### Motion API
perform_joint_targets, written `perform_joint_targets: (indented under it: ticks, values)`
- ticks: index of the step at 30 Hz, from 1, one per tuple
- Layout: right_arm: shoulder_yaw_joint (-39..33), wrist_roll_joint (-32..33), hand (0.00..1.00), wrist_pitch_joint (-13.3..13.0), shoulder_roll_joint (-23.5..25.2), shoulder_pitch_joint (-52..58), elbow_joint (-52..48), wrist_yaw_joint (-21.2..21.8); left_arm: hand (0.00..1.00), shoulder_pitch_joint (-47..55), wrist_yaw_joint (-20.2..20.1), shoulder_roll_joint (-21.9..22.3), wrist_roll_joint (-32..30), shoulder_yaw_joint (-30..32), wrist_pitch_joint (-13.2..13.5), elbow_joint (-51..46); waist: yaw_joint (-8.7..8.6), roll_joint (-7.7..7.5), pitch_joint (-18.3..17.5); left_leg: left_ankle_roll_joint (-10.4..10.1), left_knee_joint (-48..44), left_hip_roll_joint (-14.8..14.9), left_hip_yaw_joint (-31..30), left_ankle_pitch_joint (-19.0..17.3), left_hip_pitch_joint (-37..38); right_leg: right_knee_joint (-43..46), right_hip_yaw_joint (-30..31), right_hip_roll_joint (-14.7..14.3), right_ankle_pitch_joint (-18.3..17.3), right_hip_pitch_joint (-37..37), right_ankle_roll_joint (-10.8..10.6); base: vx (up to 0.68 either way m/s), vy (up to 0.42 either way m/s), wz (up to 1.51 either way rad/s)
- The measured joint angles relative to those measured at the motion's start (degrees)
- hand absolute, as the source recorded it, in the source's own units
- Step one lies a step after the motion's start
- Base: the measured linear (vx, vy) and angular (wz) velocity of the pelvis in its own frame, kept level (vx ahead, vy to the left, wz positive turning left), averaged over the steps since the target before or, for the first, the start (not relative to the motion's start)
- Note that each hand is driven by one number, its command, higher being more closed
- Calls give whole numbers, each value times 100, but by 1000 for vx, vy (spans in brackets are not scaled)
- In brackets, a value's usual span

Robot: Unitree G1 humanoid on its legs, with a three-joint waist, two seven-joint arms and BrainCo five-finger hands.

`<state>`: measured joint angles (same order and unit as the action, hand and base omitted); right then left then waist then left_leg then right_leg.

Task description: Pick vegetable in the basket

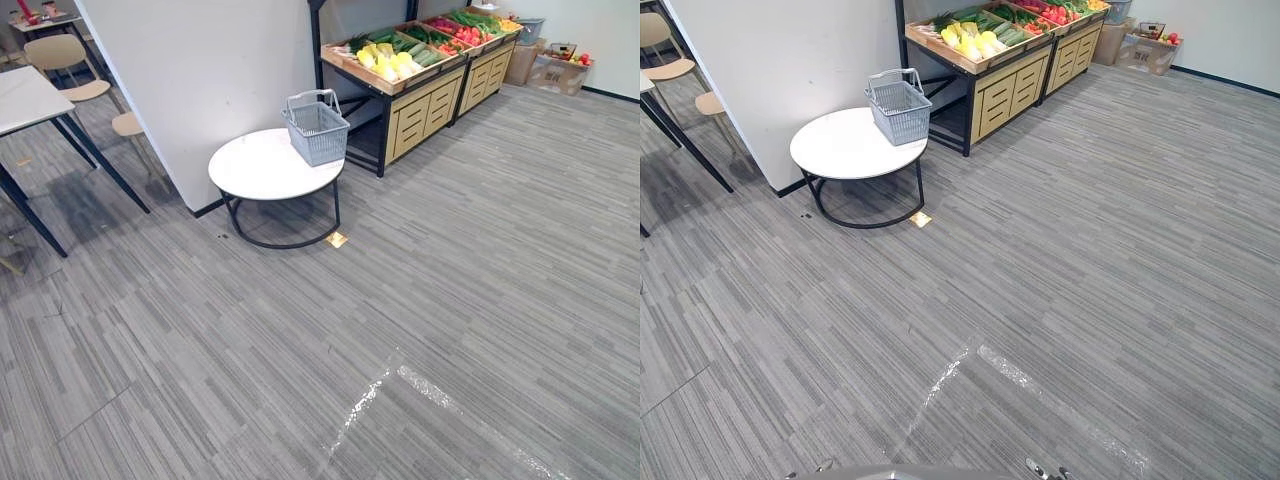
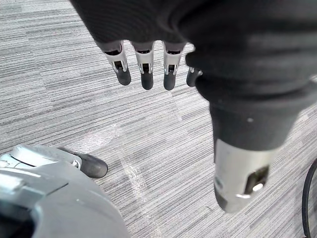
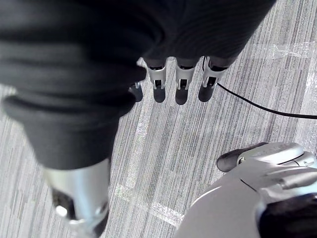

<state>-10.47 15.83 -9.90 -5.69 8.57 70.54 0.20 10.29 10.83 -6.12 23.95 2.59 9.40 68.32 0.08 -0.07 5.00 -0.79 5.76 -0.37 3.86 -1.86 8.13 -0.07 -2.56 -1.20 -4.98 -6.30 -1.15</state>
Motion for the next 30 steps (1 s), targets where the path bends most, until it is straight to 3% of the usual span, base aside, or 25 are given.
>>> perform_joint_targets:
  ticks: [6,7,11,12,14,16,18,20,21,23,25,27,28,29,30]
  values:
    - [7,67,0,-35,9,6,-21,-65,0,-19,22,0,-9,1,-5,-9,-3,-57,43,-9,-22,23,35,-6,6,71,13,-6,-10,27,5,-5,-3,-2]
    - [11,112,0,-78,26,4,-50,-101,0,-73,49,-11,-9,1,0,-10,-1,-74,125,-36,-32,35,82,-23,5,367,9,-7,-131,136,129,-26,-15,-10]
    - [-33,301,0,-127,166,-5,-163,-258,0,-189,200,-70,2,82,10,-24,-8,-193,321,-136,-243,25,165,-127,-63,1141,-15,52,-536,522,158,-48,-48,-8]
    - [-37,311,0,-143,231,2,-246,-271,0,-214,272,-62,6,306,8,-69,-10,-274,382,-149,-748,47,226,-409,-306,1386,-45,83,-679,676,196,-68,-86,-1]
    - [-26,305,0,-166,262,81,-452,-258,0,-171,343,52,25,659,3,-222,-7,-285,393,-206,-1775,286,521,-921,-768,1636,-152,95,-901,803,315,-37,-88,10]
    - [22,296,0,-214,255,157,-679,-249,0,-137,343,155,48,1015,-6,-370,-73,-212,486,-32,-3493,635,797,-1179,-1525,1937,-352,95,-1146,842,405,41,-52,34]
    - [315,294,0,-264,152,159,-724,-277,0,-34,327,359,56,1313,-15,-600,-99,-132,550,123,-5437,950,795,-649,-2448,2272,-423,88,-1430,785,425,101,-10,26]
    - [465,295,0,-262,109,162,-738,-353,0,43,297,401,59,1373,-10,-720,-1,-198,597,54,-6179,974,745,-395,-2883,2299,-353,116,-1531,629,454,203,57,-5]
    - [465,296,0,-260,103,135,-739,-379,0,24,240,406,62,1364,-4,-760,50,-204,606,-6,-6011,911,680,-772,-2925,2306,-232,175,-1608,489,430,315,113,-24]
    - [457,295,0,-264,94,16,-781,-378,0,83,232,424,64,1361,5,-765,131,-242,653,-18,-5290,835,686,-1058,-2984,2304,-35,294,-1720,347,401,328,185,-51]
    - [460,297,0,-270,76,-50,-901,-334,0,102,226,454,67,1358,3,-796,178,-219,701,-89,-4247,812,653,-908,-3087,2205,168,439,-1859,117,257,336,231,-56]
    - [479,301,0,-284,63,-166,-947,-177,0,215,214,508,77,1361,-8,-806,211,-155,702,-252,-2874,959,624,-520,-3124,1996,434,558,-2041,-169,55,416,342,-65]
    - [478,300,0,-290,68,-229,-950,-69,0,279,169,550,72,1385,-8,-810,234,-110,691,-302,-2628,1078,581,-477,-3123,1913,588,593,-2141,-310,-50,505,476,-80]
    - [438,299,0,-286,180,-252,-937,30,0,425,80,535,64,1501,-29,-774,271,-92,618,-355,-3011,1078,661,-92,-3164,1750,729,777,-2280,-563,-30,590,486,-79]
    - [343,297,0,-282,303,-229,-899,66,0,497,-13,506,54,1576,-42,-773,328,-201,550,-264,-3306,957,752,-142,-3220,1671,864,942,-2274,-655,48,734,506,-62]
